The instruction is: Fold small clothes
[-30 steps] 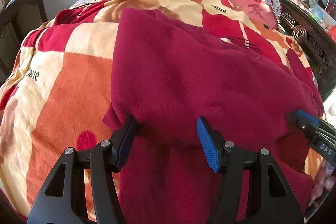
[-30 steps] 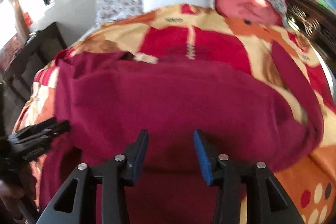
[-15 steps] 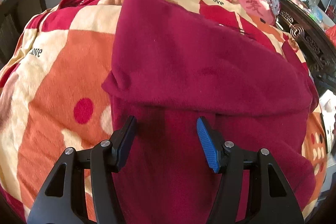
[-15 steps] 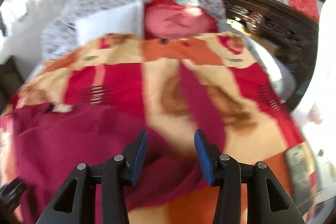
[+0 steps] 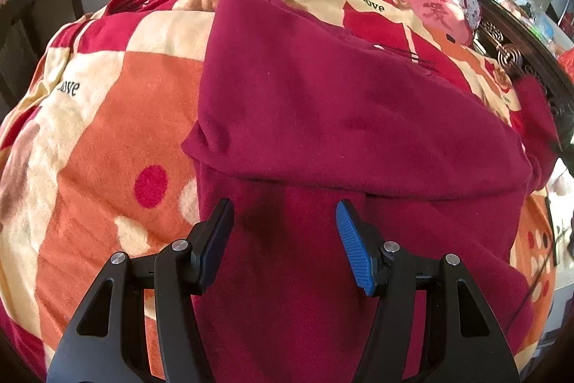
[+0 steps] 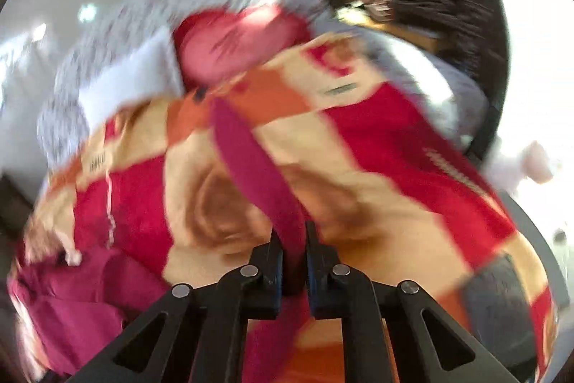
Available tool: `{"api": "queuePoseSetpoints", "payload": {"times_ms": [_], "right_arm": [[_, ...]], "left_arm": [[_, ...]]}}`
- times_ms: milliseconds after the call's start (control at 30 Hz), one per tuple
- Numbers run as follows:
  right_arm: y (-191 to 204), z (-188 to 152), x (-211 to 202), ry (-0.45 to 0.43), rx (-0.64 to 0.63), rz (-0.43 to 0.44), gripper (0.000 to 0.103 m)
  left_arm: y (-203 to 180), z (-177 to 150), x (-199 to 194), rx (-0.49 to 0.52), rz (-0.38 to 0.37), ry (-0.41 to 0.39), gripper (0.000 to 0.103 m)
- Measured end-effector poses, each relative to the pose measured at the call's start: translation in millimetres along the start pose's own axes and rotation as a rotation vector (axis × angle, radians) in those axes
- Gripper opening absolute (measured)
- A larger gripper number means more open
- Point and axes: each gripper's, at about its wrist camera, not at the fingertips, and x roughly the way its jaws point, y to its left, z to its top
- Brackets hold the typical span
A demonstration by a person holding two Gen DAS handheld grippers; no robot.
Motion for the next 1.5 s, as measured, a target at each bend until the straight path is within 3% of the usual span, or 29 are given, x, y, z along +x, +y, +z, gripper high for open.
{"api": "queuePoseSetpoints", "payload": {"times_ms": [67,100,133,233,400,433,533,833,967,1000,1033,1133,1200,1300,1500], "right_arm": [[-32.3,-9.8,-11.5,0.037,0.032,-0.037,0.018],[-43.7,-15.0,-16.2,0.053,0.023,-0.064,0.038],[-54.0,-22.4,-24.7,0.057,0.001,-0.1,0.046],[-70.9,-33.4,-48.2,0.034,-0.016,-0.188,0.046],[-75.3,-33.1,-65.4,0.026,0.037,-0.062,0.047],[-70.6,-31.6,-60.7,0.047,0.039,-0.014,0.047],[-50.0,-27.9,-38.2,0.078,0.05,0.025,0.047],[-57.1,-17.3,48.1,0.232,0.251,-0.012,0.047],[-66.5,-16.2,65.3,0.253,0.32,0.001,0.047],[-67.7,-15.3,65.2,0.247,0.328,0.009,0.044],[-67.5,-14.0,65.3,0.242,0.316,0.008,0.03],[-66.0,-14.7,60.1,0.246,0.271,0.006,0.008],[-62.6,-13.2,47.1,0.218,0.238,0.013,0.006],[-47.5,-3.7,6.2,0.117,0.183,0.093,0.006],[36.5,25.9,-89.7,-0.062,-0.034,0.387,0.006]], "left_arm": [[-1.2,-0.7,-0.4,-0.004,-0.009,0.0,0.059],[-2.5,-1.6,-0.7,-0.002,-0.013,-0.002,0.059],[-4.2,-2.2,-1.0,0.0,-0.015,-0.002,0.059],[-10.0,-4.0,-1.5,0.011,-0.018,0.002,0.059],[-20.0,-5.7,-4.2,0.032,-0.026,-0.001,0.059],[-22.1,-6.0,-5.1,0.038,-0.027,-0.002,0.059],[-26.2,-6.0,-7.3,0.048,-0.028,-0.007,0.059],[-18.3,-2.8,-7.1,0.037,-0.01,-0.006,0.059],[-13.2,-2.9,-4.2,0.02,-0.009,0.005,0.059],[-13.0,-3.8,-4.3,0.02,-0.01,0.005,0.059],[-12.7,-4.7,-4.5,0.021,-0.011,0.005,0.059],[-11.6,-5.9,-6.9,0.024,-0.014,0.002,0.059],[-9.4,-4.9,-9.4,0.022,-0.014,-0.006,0.059],[-4.0,-2.6,-13.1,0.006,-0.015,-0.015,0.059],[9.4,6.0,-26.4,-0.047,-0.028,-0.05,0.059]]}}
